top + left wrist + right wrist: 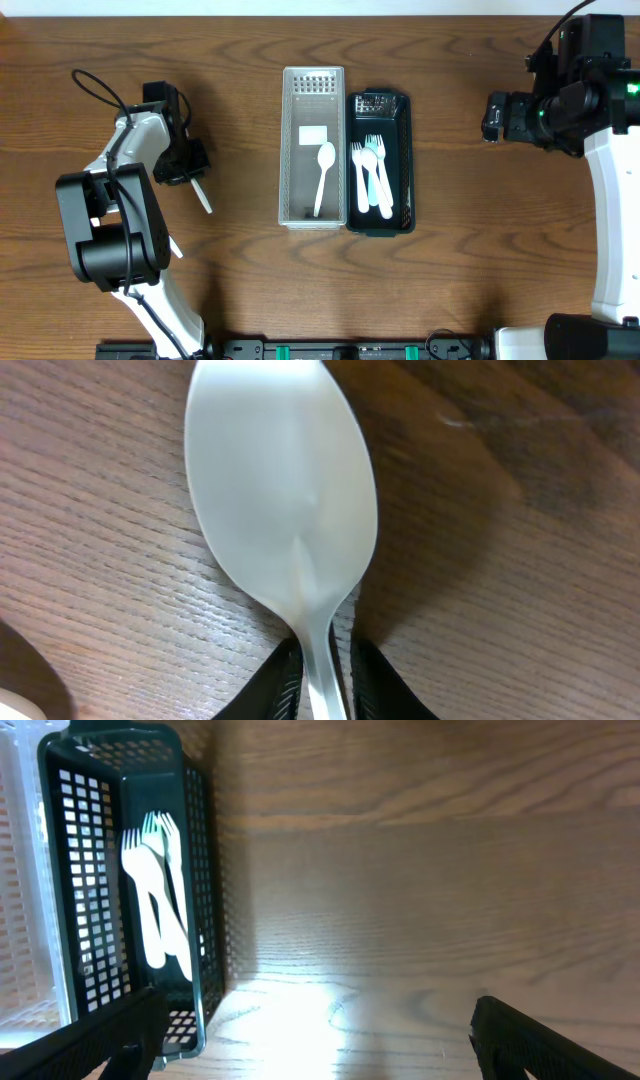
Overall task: Pack container
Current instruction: 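Lift the second spoon with the left gripper, then lower the spoon into the white basket and open the left gripper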
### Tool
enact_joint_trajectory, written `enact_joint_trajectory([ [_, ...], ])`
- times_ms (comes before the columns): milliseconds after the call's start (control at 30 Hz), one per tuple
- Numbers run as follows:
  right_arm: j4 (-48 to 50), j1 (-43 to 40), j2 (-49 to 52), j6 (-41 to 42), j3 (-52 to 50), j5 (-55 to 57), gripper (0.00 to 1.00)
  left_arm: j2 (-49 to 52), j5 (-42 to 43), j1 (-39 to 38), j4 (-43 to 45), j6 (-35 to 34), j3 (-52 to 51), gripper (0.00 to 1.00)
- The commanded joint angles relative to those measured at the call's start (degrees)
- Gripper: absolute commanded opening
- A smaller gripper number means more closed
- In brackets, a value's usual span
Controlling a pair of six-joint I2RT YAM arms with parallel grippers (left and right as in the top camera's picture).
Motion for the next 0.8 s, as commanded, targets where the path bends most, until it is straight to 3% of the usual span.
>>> enact_joint_trajectory([
  [0, -0.2, -0.4, 0.2, -0.8, -0.3, -0.3, 0.99, 0.9, -0.5, 0.2, -0.5, 0.0, -0.2, 0.18],
  [67, -0.2, -0.4, 0.2, -0.8, -0.3, -0.2, 0.98, 0.9, -0.5, 0.2, -0.6, 0.0, -0.2, 0.11],
  [467, -0.2, -0.4, 0.2, -1.0, -0.3, -0.2, 0.99, -1.4, -0.5, 0.1, -3.2, 0.0, 0.1, 0.06],
  [633, -0.2, -0.4, 0.2, -1.0, -0.3, -0.2, 0.99, -10.2, -0.5, -2.8, -9.5, 0.0, 2.8, 0.06],
  [767, -0.2, -0.4, 0.2, -1.0, -0.3, -0.2, 0.99, -21.0, -0.5, -10.3, -15.7, 0.0, 5.8, 0.06],
])
